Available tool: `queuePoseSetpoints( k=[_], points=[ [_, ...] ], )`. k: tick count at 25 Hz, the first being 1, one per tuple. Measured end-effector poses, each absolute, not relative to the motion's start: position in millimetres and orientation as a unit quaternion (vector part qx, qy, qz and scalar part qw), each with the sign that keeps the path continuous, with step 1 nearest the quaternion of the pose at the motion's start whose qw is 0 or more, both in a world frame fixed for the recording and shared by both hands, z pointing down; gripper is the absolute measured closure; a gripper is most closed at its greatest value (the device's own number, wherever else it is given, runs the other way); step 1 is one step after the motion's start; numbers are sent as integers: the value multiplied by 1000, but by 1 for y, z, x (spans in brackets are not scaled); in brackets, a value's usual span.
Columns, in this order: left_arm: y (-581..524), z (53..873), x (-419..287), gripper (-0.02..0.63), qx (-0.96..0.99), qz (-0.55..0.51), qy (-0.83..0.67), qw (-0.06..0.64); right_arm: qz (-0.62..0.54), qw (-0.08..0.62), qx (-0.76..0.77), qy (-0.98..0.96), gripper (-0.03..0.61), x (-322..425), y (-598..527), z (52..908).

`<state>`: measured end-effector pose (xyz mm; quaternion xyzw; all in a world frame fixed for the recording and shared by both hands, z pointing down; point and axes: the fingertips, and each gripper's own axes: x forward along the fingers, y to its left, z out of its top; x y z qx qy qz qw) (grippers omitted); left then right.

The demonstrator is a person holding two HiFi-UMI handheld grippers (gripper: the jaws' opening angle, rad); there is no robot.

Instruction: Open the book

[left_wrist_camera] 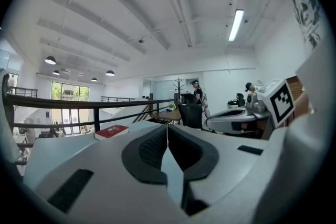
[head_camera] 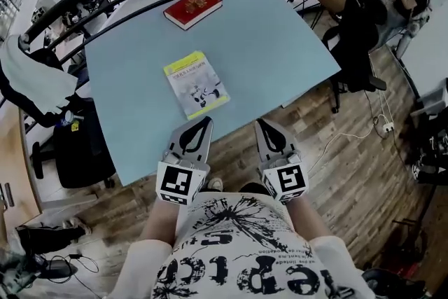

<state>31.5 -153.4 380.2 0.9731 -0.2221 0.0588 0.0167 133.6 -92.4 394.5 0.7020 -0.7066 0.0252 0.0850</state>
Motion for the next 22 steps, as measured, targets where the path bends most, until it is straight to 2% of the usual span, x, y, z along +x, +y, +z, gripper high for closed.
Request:
queuePoseSetpoints(
  k=[5,14,22],
  points=[
    [-185,394,37,594,962,69,-262,27,11,65,672,-738,568,144,-135,390],
    [-223,414,73,594,924,95,-369,30,6,90,579,-810,568,189,-202,412],
    [-241,488,106,594,887,172,-423,64,14,111,503,-857,568,216,-239,438]
  ],
)
